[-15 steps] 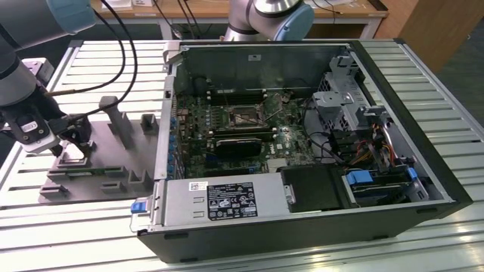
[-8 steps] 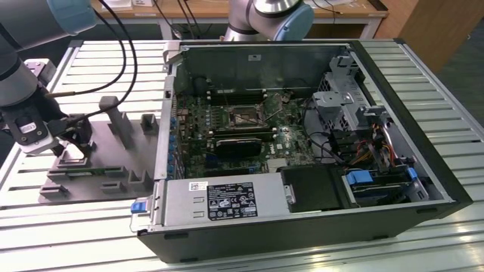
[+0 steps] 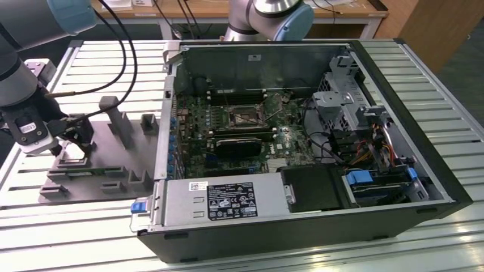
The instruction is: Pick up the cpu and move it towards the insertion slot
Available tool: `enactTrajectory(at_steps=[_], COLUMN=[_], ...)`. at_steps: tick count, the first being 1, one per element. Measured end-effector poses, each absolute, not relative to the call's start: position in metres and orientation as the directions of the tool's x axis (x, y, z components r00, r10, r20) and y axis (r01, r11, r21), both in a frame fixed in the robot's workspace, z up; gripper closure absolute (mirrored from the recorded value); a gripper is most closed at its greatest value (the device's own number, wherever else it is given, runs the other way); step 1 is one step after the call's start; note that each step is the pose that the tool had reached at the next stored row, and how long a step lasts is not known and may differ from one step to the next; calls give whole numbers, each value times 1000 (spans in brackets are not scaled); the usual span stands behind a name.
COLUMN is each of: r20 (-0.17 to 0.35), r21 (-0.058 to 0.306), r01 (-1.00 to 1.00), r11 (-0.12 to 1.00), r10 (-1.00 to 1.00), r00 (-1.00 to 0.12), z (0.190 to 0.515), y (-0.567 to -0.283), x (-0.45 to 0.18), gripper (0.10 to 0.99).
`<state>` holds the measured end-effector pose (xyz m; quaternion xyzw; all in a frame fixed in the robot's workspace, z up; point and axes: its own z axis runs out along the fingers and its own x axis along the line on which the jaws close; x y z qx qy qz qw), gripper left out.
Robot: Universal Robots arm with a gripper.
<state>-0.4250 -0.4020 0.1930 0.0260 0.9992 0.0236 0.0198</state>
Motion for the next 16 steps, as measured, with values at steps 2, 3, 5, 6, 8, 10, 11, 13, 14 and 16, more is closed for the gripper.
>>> enactTrajectory(at_steps=[2, 3, 5, 6, 8, 10, 11, 13, 14, 16], r20=[-39, -40, -41, -42, -42, -42, -42, -41, -41, -41], r21=[48, 48, 48, 48, 48, 48, 48, 48, 48, 48], r01=[51, 47, 37, 34, 31, 29, 29, 28, 29, 29], r11=[998, 998, 998, 998, 998, 998, 998, 998, 998, 998], r10=[53, 49, 39, 37, 33, 31, 31, 30, 31, 31], r00=[-998, -998, -998, -998, -999, -999, -999, -999, -999, -999], z=[192, 192, 191, 190, 188, 187, 186, 185, 185, 184], y=[-402, -402, -402, -402, -402, -402, -402, -402, -402, -402], x=[-425, -425, -425, -425, -425, -425, -425, -425, -425, -425], gripper=[424, 424, 424, 424, 424, 424, 424, 424, 424, 424])
